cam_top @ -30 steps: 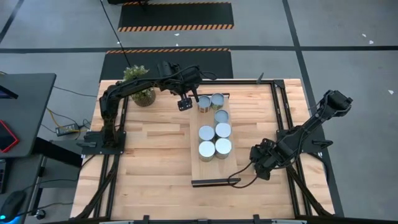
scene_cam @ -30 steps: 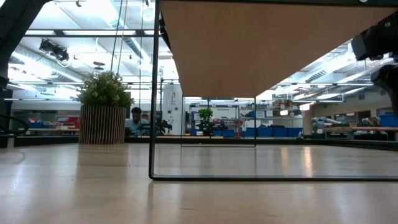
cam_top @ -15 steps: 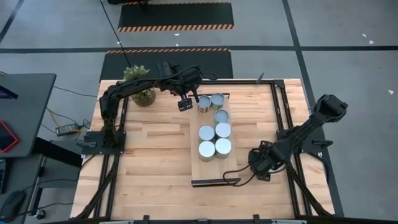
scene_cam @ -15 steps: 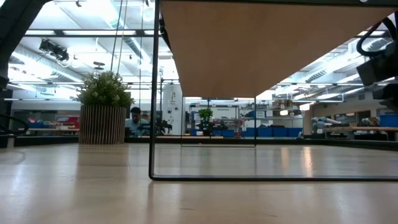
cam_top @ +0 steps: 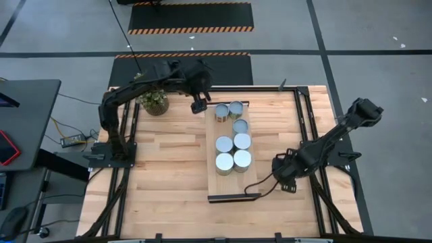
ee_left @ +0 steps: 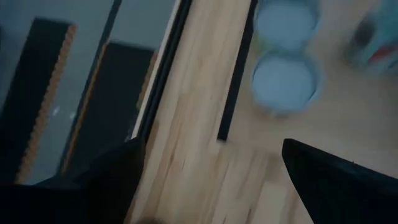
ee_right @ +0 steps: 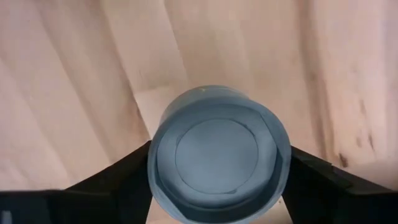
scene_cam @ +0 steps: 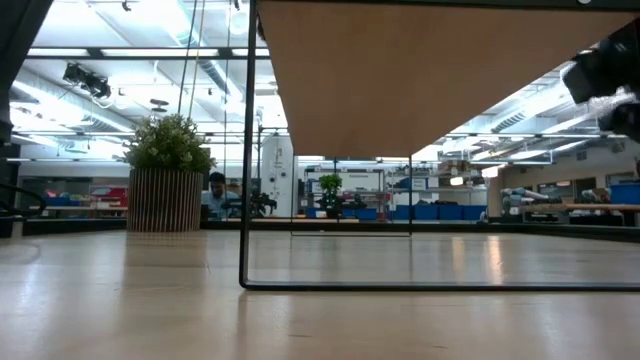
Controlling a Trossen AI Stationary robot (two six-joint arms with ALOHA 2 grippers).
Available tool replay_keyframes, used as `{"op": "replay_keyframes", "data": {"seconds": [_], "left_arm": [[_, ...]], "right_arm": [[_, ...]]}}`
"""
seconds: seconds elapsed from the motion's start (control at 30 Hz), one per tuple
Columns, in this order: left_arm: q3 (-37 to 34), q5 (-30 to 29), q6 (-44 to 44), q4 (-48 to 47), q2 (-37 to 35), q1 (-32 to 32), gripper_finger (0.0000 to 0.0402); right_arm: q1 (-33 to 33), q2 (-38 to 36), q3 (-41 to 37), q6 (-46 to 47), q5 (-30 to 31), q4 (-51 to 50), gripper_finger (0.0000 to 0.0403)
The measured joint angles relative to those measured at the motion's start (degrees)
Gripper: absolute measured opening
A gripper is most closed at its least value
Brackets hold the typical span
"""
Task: Pick and place cans onto a shelf
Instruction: Put the canned tuna on the shelf
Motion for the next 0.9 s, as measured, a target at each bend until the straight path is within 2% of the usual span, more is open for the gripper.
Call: {"op": "replay_keyframes", "data": {"seconds": [0.1, 0.23, 0.37, 0.5, 0.63, 0.73, 0.9], "left_arm": [[0.0, 4.6, -1.6, 4.3, -1.8, 0.8, 0.0385], [0.0, 5.2, -0.7, 6.9, -2.4, 0.0, 0.0385], [0.0, 4.4, -0.4, 7.3, -2.4, -1.2, 0.0385], [0.0, 2.2, -3.6, 5.3, -2.4, -1.5, 0.0385], [0.0, 3.3, -5.7, 3.1, -2.4, -1.3, 0.0385], [0.0, 3.5, -5.0, 2.9, -2.4, -1.5, 0.0385], [0.0, 3.5, -4.9, 3.3, -3.8, -2.0, 0.0385]], "right_arm": [[-2.1, -5.0, 0.7, 2.4, 0.5, -2.0, 0.0291], [-4.2, -10.3, 3.9, 3.9, 2.2, -3.6, 0.0302], [-5.8, -12.7, 10.0, 3.2, 4.1, -6.9, 0.0301], [-8.0, -12.0, 18.5, 2.2, 6.7, -14.0, 0.0299], [-12.4, -9.3, 28.4, -1.3, 12.7, -19.6, 0.0299], [-18.8, -7.1, 35.4, -4.2, 15.5, -22.2, 0.0300], [-30.3, -3.2, 45.3, -8.5, 15.0, -22.7, 0.0299]]}}
